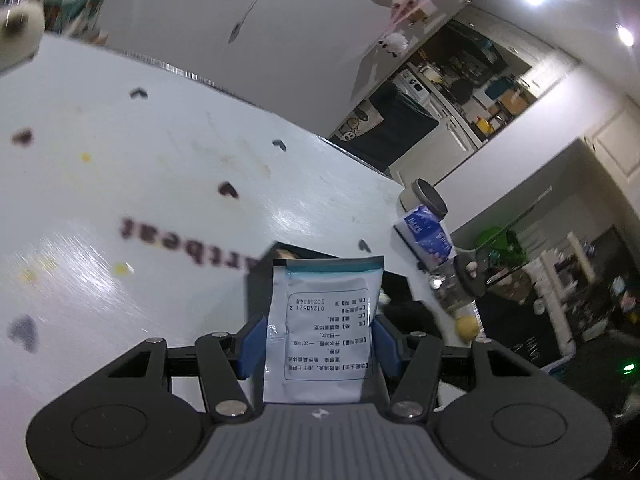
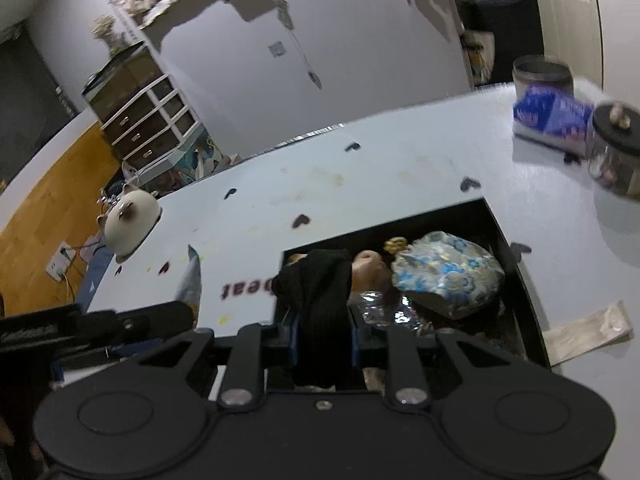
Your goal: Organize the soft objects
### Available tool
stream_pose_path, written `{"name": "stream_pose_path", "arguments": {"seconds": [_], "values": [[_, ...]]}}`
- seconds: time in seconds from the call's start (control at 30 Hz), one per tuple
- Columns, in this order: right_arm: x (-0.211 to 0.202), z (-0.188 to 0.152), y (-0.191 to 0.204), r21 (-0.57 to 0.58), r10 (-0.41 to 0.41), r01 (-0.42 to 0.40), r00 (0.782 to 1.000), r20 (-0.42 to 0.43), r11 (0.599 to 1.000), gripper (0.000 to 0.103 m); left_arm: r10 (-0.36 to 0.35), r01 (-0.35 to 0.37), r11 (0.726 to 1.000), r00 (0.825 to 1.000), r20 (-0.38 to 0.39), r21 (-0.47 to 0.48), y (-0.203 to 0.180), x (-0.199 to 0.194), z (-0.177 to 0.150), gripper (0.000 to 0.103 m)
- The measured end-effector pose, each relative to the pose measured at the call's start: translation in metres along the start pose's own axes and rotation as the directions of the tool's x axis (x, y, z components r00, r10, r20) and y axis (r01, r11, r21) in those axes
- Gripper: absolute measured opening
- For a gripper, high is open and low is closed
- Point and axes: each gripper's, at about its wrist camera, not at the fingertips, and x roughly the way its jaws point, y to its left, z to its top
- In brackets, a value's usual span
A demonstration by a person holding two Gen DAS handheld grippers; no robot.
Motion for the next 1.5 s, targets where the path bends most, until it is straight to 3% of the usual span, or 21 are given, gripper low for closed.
{"name": "stream_pose_path", "arguments": {"seconds": [0.13,0.2,0.27,0.37,0.47,0.6,0.67,0.93,1.07,1.27,1.4,1.5], "values": [[0.017,0.007,-0.021,0.026,0.014,-0.013,0.999,-0.050,1.000,0.025,-0.008,0.007,0.997,1.000,-0.015,-0.082,-0.011,0.021,-0.006,0.058],[0.022,0.008,-0.029,0.038,0.016,-0.013,0.998,-0.064,0.999,0.031,-0.003,0.001,0.994,1.000,-0.021,-0.107,-0.016,0.029,-0.010,0.058],[0.024,0.008,-0.035,0.048,0.018,-0.014,0.997,-0.072,0.999,0.049,0.005,-0.008,0.992,1.000,-0.022,-0.124,-0.018,0.036,-0.012,0.061],[0.020,0.008,-0.040,0.031,0.036,-0.034,0.997,-0.070,0.999,0.057,0.030,-0.033,0.989,0.999,-0.020,-0.147,-0.019,0.042,-0.016,0.064],[0.010,0.011,-0.043,0.006,0.042,-0.041,0.997,-0.058,0.999,0.061,0.039,-0.041,0.987,0.999,-0.013,-0.157,-0.022,0.044,-0.017,0.083],[-0.005,0.013,-0.048,-0.008,0.057,-0.057,0.998,-0.025,0.998,0.055,0.062,-0.059,0.990,0.998,0.019,-0.131,-0.030,0.041,-0.019,0.078],[-0.008,0.015,-0.052,-0.004,0.068,-0.068,0.998,-0.018,0.998,0.038,0.072,-0.068,0.993,0.997,0.031,-0.100,-0.035,0.038,-0.019,0.070],[0.001,0.025,-0.045,-0.049,0.105,-0.105,0.994,-0.012,0.993,0.025,0.128,-0.128,0.992,0.991,0.036,0.005,-0.049,0.030,-0.025,0.067],[0.019,0.029,-0.029,-0.121,0.109,-0.115,0.993,-0.053,0.986,0.023,0.161,-0.164,0.985,0.986,0.051,0.051,-0.051,0.021,-0.026,0.067],[0.041,0.010,-0.026,-0.185,-0.022,-0.006,0.988,-0.152,0.983,0.021,0.190,-0.196,0.976,0.980,0.066,0.098,-0.049,0.009,-0.025,0.067],[0.030,0.005,-0.029,-0.138,-0.019,0.001,0.992,-0.125,0.990,0.021,0.192,-0.200,0.971,0.979,0.067,0.130,-0.047,0.002,-0.023,0.069],[0.012,0.007,-0.022,-0.135,-0.030,0.021,0.997,-0.068,0.991,0.027,0.186,-0.194,0.969,0.980,0.065,0.155,-0.045,-0.003,-0.021,0.074]]}}
